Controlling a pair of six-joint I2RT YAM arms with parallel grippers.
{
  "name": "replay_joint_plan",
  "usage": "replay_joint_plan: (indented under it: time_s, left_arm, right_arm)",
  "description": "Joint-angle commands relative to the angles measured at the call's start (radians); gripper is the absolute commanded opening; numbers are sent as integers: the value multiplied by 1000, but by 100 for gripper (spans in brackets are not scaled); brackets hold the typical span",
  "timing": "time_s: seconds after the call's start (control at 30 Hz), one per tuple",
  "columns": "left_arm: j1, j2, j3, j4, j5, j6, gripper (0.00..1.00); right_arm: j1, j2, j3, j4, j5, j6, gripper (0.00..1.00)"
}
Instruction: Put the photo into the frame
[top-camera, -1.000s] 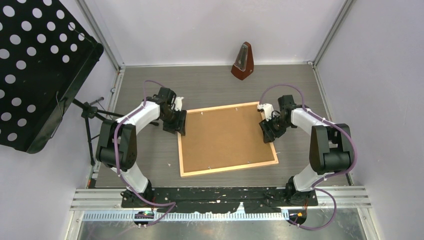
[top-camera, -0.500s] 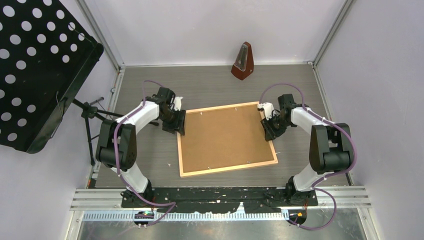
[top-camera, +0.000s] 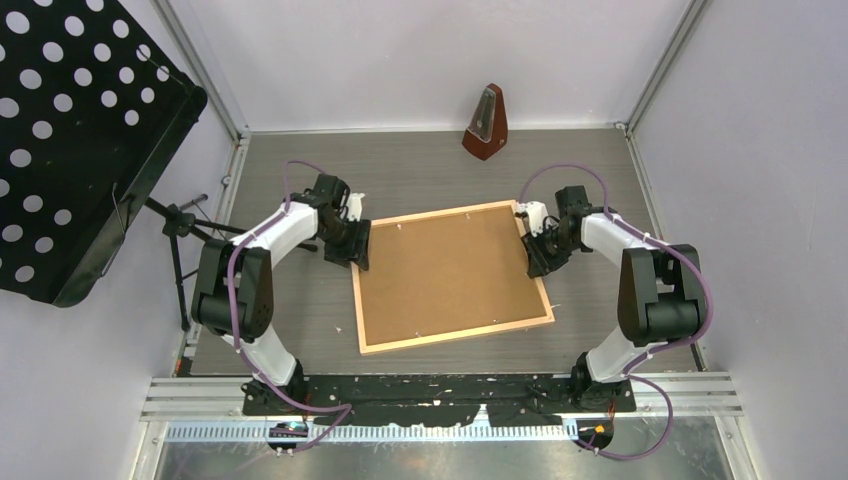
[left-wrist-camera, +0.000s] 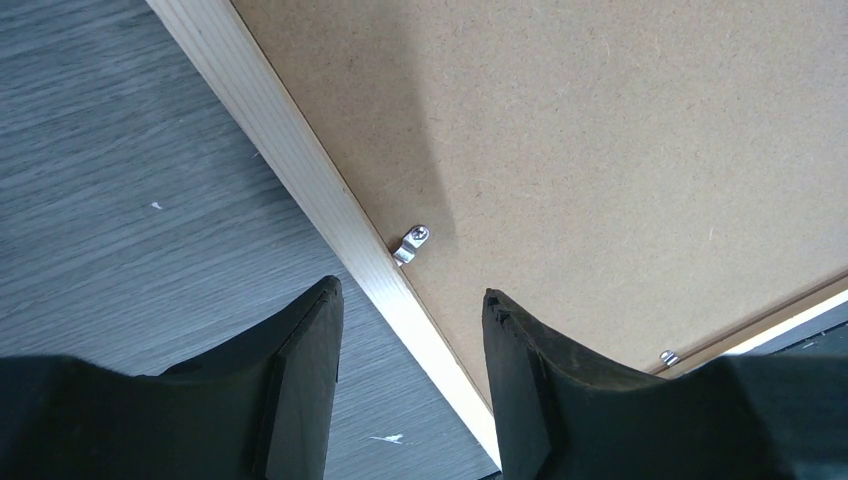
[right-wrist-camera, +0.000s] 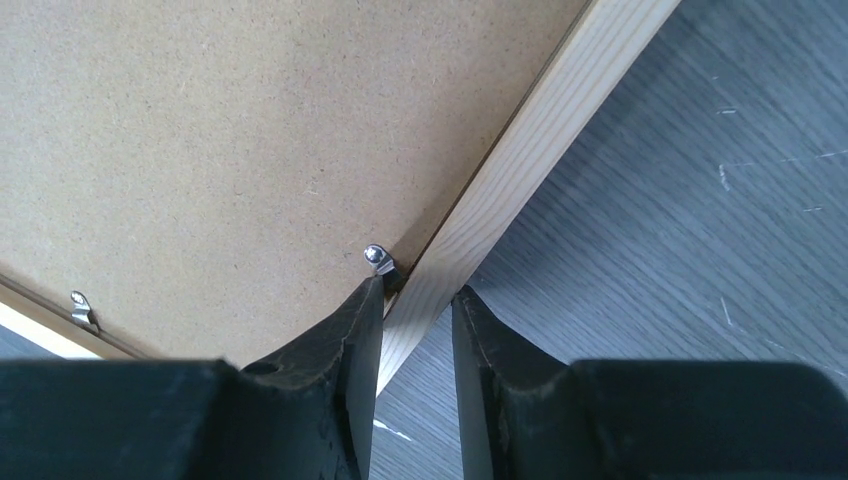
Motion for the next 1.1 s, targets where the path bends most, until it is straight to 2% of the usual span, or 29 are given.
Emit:
replay_joint_plan:
  time_s: [0.0,0.1,0.27,0.37,0.6,1.07]
  left_arm:
    - [8,-1,8,23,13,19,52]
    - [8,-1,7,23,13,19,52]
    - [10,0,7,22,13,19,52]
    - [11,0,7,21,14,19,52]
    - [17,-5,8,19,18,19,52]
    - [28,-12,7,19,22,19,52]
  right_arm:
    - [8,-33,11,96,-30,18,26]
    - [5,-54,6,107,-32,26,29]
    - [4,-68,3,108,-32,29,51]
    - [3,-72,3,106,-30,30,58]
    - [2,-72,9,85,-28,11,59]
    - [2,-50,-23,86,-9,-35,51]
